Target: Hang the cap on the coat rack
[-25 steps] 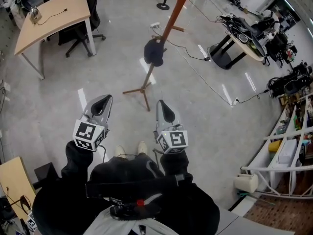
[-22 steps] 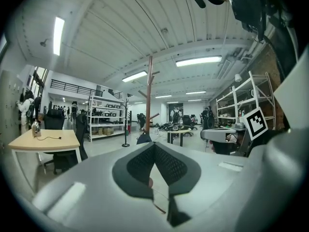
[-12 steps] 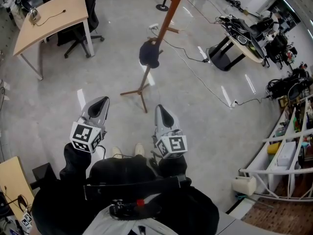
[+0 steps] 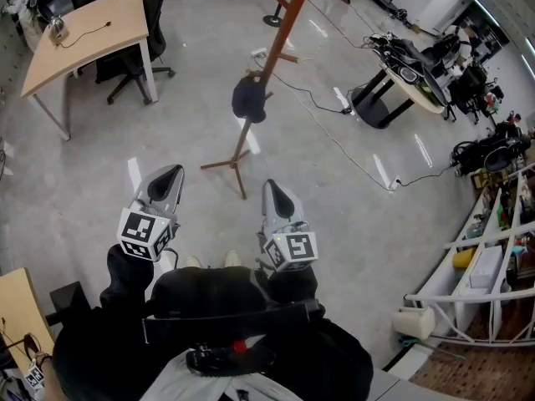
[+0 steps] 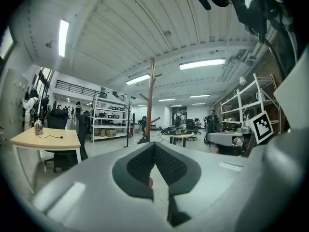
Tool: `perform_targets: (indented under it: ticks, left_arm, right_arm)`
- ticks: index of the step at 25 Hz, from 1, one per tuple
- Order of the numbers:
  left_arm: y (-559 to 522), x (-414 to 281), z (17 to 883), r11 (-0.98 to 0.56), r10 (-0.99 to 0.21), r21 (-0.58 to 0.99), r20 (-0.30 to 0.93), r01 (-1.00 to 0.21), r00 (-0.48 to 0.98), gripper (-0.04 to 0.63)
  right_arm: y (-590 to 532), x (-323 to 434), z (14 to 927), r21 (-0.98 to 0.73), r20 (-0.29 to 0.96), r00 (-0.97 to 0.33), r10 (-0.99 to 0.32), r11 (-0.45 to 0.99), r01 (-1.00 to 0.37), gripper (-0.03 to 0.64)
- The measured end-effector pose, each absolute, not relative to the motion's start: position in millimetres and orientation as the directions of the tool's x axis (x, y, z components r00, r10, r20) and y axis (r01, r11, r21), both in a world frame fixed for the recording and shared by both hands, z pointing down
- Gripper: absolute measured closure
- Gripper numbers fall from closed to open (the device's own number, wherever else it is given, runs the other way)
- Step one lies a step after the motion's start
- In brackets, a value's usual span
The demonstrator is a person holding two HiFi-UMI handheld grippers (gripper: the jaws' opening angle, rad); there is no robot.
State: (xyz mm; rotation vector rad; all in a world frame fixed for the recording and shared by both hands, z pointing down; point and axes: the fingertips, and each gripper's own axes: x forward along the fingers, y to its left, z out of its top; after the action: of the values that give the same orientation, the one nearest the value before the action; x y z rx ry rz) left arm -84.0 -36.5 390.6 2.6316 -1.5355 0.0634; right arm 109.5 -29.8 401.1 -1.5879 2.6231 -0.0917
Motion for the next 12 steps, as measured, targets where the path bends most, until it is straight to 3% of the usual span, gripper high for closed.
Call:
perform_targets:
  ticks: [12]
  left_arm:
    - [-34.1,-82.7,392.3,-0.488,-0.867,0.049,0.090,-0.871,0.491,0.592]
  right_arm:
    - [-25.7,111.7,405.6,-0.092,-0.027,-0.462,-0.886,0.463,-0.882,0.615]
